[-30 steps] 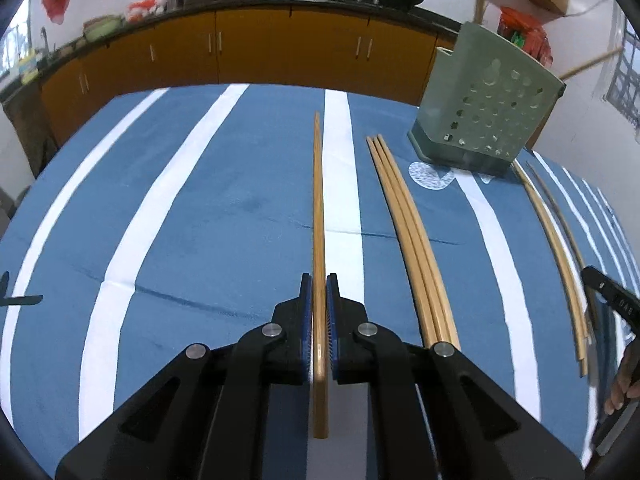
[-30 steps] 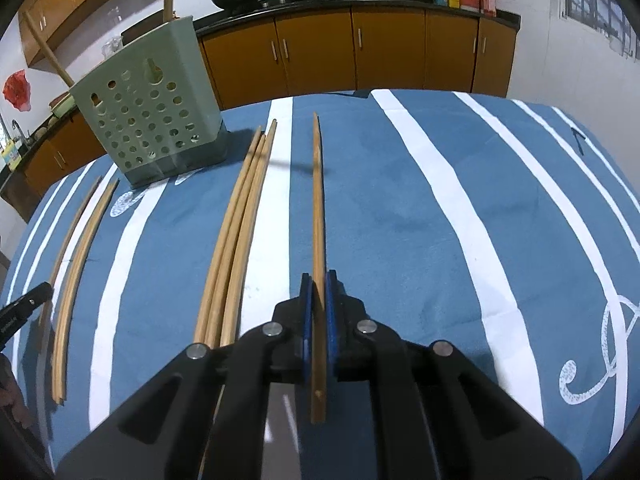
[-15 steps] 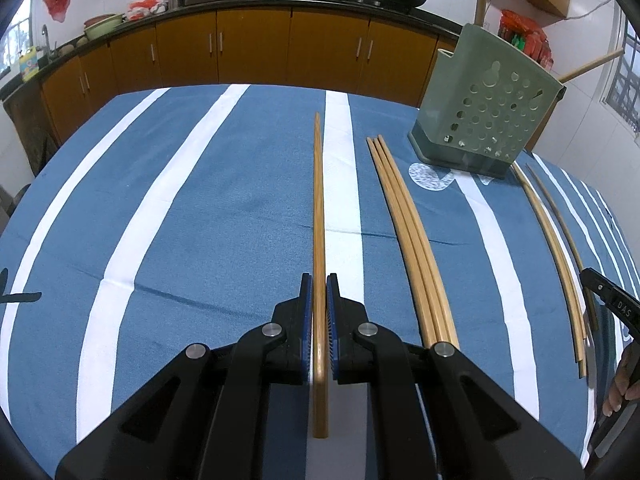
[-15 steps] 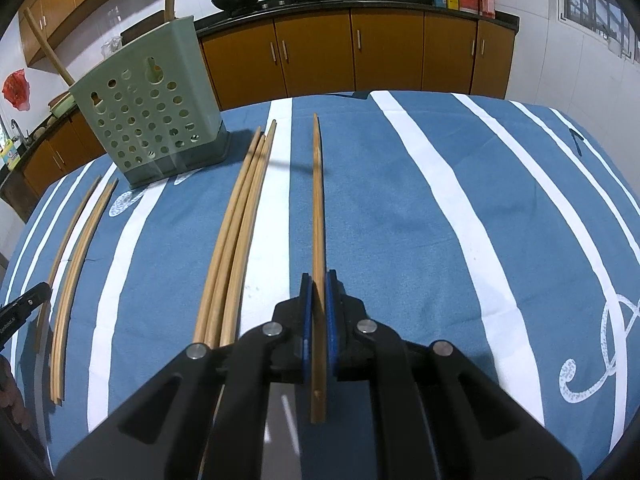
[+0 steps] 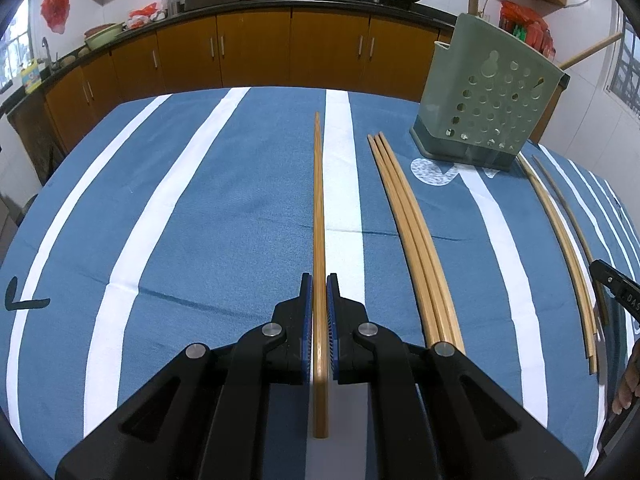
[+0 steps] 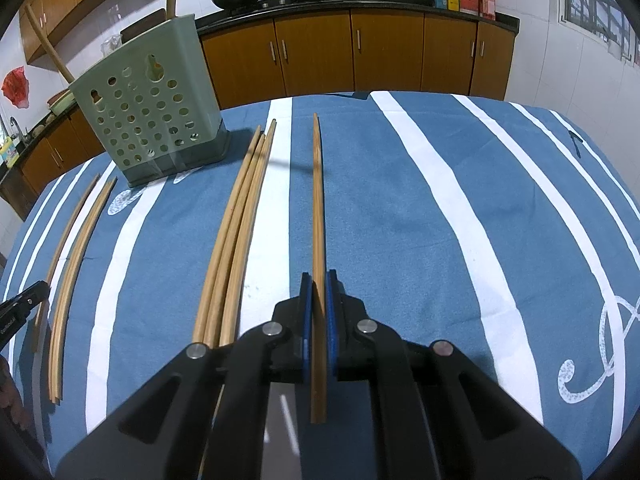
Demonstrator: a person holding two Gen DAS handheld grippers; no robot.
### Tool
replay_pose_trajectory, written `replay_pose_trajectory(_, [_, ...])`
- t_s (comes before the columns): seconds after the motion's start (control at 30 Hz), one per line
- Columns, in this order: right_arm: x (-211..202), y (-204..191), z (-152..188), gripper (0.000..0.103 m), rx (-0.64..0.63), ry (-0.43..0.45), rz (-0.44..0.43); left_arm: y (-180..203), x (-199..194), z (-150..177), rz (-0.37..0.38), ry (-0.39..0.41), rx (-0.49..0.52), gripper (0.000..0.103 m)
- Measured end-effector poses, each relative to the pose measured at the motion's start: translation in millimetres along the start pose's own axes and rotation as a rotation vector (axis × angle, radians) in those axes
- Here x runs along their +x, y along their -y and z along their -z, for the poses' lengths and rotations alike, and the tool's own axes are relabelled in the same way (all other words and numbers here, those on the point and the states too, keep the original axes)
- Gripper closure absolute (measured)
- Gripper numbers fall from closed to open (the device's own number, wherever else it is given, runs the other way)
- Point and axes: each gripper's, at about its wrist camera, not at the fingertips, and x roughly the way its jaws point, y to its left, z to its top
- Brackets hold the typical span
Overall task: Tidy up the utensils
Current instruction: 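Grasp one chopstick with the left tool while the right tool grasps another, then lift the left tool's chopstick upright over the holder while the right tool does likewise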
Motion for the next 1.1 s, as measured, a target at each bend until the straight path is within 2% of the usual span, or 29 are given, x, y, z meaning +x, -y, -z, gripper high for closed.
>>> replay_pose_trajectory(0.3, [-2.0,-1.5,2.0,0.095,-0.021,-0.003,-0.001,-2.2,-0.8,0.8,0.010,0.001,-0.004,0.095])
replay_pose_trajectory(0.6, [-9.4,7.4,6.3,0.095,0.013,-0.015,-0.049,0.1,-7.1,7.2,0.005,-0.003,0.018,0.095])
replay_pose_trajectory(0.67, [-19.6,11.0,2.9,0.095,0.029,0.014,-0.059,-1.9,-10.3,5.4,0.006,-0.007,0.018,0.096])
replay_pose_trajectory(1.1, [-101.6,16.6,-42.3,0.095,0.032,0.258,-0.093,-27.0,-102.5,-53.3,0.053,0.274,-0.046,0.096])
